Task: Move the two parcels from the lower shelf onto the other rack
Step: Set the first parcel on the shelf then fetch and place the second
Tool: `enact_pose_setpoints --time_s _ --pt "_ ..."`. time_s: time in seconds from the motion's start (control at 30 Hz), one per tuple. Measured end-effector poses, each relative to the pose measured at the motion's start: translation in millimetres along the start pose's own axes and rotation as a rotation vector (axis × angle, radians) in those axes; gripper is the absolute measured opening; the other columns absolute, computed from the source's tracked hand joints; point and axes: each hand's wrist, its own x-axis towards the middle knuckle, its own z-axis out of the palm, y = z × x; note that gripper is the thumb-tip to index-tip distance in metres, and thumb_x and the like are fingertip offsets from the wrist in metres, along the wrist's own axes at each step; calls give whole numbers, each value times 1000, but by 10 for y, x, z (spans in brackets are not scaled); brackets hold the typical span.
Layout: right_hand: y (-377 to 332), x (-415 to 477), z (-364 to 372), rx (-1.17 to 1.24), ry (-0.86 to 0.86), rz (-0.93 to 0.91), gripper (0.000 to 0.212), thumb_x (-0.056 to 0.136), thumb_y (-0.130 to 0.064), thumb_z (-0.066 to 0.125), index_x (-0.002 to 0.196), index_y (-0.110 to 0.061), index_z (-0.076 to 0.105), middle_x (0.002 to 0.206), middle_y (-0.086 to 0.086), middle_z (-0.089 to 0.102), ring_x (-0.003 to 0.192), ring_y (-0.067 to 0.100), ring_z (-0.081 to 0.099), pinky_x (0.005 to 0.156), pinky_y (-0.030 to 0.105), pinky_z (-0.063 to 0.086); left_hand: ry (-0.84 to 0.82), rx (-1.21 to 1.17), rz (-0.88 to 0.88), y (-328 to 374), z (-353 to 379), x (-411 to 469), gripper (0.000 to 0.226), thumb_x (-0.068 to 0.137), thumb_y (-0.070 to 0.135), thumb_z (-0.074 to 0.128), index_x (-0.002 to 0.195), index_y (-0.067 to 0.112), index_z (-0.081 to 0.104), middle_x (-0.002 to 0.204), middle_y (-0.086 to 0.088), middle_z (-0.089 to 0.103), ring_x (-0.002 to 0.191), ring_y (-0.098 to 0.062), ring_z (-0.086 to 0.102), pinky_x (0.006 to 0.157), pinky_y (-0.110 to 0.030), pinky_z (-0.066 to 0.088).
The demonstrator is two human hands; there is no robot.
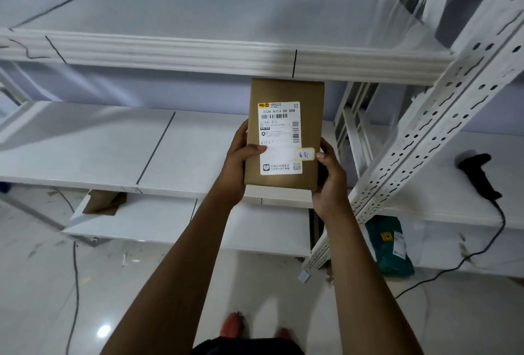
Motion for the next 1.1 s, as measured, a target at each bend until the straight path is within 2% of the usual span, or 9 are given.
enact_pose_setpoints --time_s 0.27,0.37,0.43,0.5,0.6,0.73,0.87,1.0,1.1 --pt "65 -170 430 73 -68 -19 62 91 -27 51 151 -13 50 127 6 76 119 29 70 102 52 55 77 -4 84 176 -284 -198 71 85 16 61 155 21 49 145 -11 68 121 -35 72 85 -41 65" --pt "184 -346 798 78 -89 -49 64 90 -28 50 151 -12 49 120 2 78 112 25 74 89 40 61 223 -116 108 268 -649 -406 68 87 27 55 155 23 54 153 -19 60 136 -39 60 104 -53 55" --pt "293 -512 1143 77 -101 -68 62 90 -29 52 150 -14 51 123 5 77 123 35 68 99 51 57 277 -137 168 390 -990 -548 59 88 24 50 145 16 63 152 -22 58 145 -48 49 116 -62 43" --pt "392 -652 1499 85 -98 -93 60 90 -31 53 149 -16 52 130 9 74 129 40 64 106 58 50 317 -122 244 576 -1260 -716 49 90 19 45 131 5 68 140 -22 65 140 -49 53 108 -57 45" --pt "547 -885 2177 83 -101 -141 60 94 -35 51 150 -14 51 133 11 73 121 31 70 94 45 61 318 -132 318 980 -1701 -1001 41 91 20 42 114 11 74 118 -9 76 120 -31 67 99 -47 49" --pt "636 -1042 3025 -37 -88 -229 59 99 -49 45 148 -18 54 137 7 71 125 22 69 100 39 58 276 -109 383 1519 -2352 -1199 52 90 29 40 125 9 73 133 -26 72 119 -34 70 96 -44 55" --pt "553 -977 3743 -112 -122 -285 56 102 -54 36 145 -24 54 135 3 71 118 10 71 85 22 59 191 59 475 2048 -2867 -1185 56 108 26 28 146 2 61 140 -29 68 131 -43 65 108 -56 52" --pt "397 -748 4419 -194 -178 -390 61 106 -53 25 153 -20 47 142 2 66 129 11 65 95 21 55 147 99 595 2500 -3297 -977 69 100 35 35 150 -11 49 125 -25 72 114 -30 67 90 -35 55" --pt "178 -466 4932 -273 -146 -506 72 98 -67 32 147 -20 55 143 5 66 130 16 65 107 37 55 171 113 608 2838 -3531 -759 59 96 41 41 135 1 58 111 1 79 102 -13 70 81 -25 53"
